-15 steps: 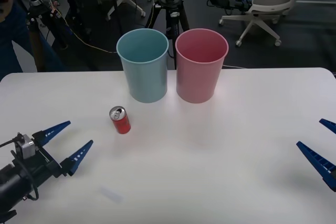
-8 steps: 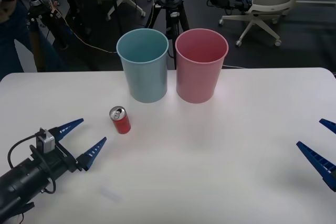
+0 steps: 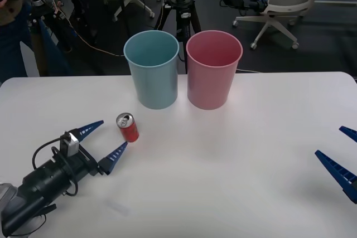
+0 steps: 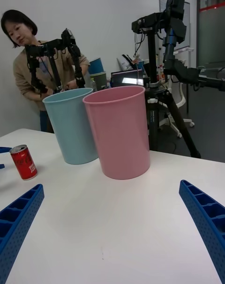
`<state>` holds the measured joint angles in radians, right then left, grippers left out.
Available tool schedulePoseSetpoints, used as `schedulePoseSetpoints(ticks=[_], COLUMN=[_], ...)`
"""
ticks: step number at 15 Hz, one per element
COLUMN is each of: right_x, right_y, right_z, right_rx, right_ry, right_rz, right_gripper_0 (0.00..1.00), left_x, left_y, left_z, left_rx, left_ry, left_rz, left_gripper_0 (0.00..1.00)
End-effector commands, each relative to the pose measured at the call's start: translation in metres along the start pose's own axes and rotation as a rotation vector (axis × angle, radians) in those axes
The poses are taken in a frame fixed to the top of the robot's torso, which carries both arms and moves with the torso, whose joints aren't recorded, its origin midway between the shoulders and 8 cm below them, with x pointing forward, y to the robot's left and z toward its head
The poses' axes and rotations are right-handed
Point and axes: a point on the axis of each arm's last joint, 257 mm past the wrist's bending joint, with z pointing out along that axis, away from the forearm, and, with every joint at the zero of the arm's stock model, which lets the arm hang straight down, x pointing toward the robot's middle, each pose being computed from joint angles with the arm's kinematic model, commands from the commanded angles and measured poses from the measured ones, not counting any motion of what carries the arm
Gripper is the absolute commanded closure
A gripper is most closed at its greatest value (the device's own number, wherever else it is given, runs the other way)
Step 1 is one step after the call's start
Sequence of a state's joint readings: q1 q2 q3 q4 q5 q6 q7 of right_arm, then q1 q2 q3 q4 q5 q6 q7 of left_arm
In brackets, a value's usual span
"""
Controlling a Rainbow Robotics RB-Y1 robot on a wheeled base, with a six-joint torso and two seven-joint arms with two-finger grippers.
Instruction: Grasp the object on the table and drop it into the matching bin: aluminum can to the light blue bin, PET bottle to the pink bin.
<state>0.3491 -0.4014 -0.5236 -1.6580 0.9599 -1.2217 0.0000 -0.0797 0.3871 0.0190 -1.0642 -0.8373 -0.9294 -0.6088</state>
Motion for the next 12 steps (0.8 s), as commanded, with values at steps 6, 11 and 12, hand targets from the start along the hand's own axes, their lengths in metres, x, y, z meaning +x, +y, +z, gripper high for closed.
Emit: schedulePoseSetpoints(ticks=[6,11,12], right_x=[0.000,0.000,0.000], right_y=[0.000,0.000,0.000], right_z=[0.000,0.000,0.000], right_rx=[0.000,0.000,0.000], right_ry=[0.000,0.000,0.000], right_rz=[0.000,0.000,0.000], right_gripper_0=[0.00,0.00,0.00], left_x=[0.006,0.006,0.006], left_y=[0.000,-0.001,-0.002], left_z=[0.032,0.050,0.053], left_rx=[-0.007,-0.020,-0.017], left_ry=[0.008,0.025,0.026], left_rz=[-0.019,-0.013,-0.012], left_gripper_0=[0.00,0.00,0.00])
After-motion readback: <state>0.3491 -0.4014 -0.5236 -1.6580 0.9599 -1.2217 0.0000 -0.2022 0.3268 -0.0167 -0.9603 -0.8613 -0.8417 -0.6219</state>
